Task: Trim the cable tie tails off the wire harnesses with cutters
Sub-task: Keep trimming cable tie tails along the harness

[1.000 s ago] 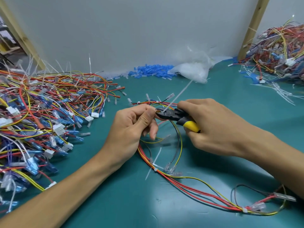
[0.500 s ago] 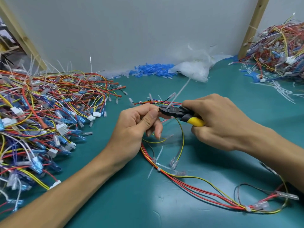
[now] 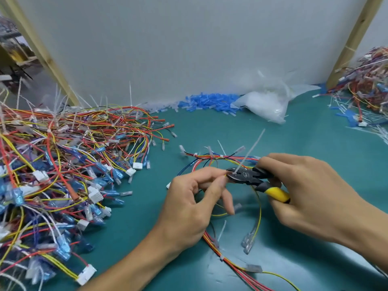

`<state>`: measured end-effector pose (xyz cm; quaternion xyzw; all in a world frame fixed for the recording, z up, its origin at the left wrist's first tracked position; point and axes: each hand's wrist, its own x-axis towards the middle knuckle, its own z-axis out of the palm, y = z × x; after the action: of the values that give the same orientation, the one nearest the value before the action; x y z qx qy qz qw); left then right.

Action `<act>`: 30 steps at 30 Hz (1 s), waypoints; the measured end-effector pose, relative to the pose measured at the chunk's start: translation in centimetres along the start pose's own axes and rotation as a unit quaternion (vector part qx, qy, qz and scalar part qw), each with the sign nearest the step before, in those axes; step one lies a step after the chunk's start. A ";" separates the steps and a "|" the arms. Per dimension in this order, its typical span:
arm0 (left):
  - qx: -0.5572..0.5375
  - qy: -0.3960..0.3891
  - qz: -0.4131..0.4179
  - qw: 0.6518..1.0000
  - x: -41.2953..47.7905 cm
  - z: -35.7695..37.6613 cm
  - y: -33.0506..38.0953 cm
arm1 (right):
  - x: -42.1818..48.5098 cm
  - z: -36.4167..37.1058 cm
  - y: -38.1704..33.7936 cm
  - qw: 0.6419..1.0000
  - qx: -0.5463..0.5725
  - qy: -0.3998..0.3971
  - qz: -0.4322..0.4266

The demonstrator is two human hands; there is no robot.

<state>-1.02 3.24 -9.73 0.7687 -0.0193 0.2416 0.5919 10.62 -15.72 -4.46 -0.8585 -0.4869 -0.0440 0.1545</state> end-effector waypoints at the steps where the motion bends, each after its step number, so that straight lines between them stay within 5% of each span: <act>1: 0.000 -0.002 -0.003 1.000 -0.1 0.0 0.1 | 0.0 0.1 0.0 1.000 0.001 -0.003 -0.001; 21: 0.132 0.013 -0.026 0.991 -0.1 0.6 0.4 | -0.1 1.3 1.2 0.997 0.038 -0.055 -0.028; 30: 0.052 -0.011 -0.027 0.998 0.1 0.0 0.2 | -0.1 1.2 0.2 0.999 0.028 -0.045 -0.011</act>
<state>-1.07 3.22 -9.48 0.8011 0.0082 0.2179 0.5574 10.64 -15.53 -5.70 -0.8496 -0.5038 0.0066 0.1560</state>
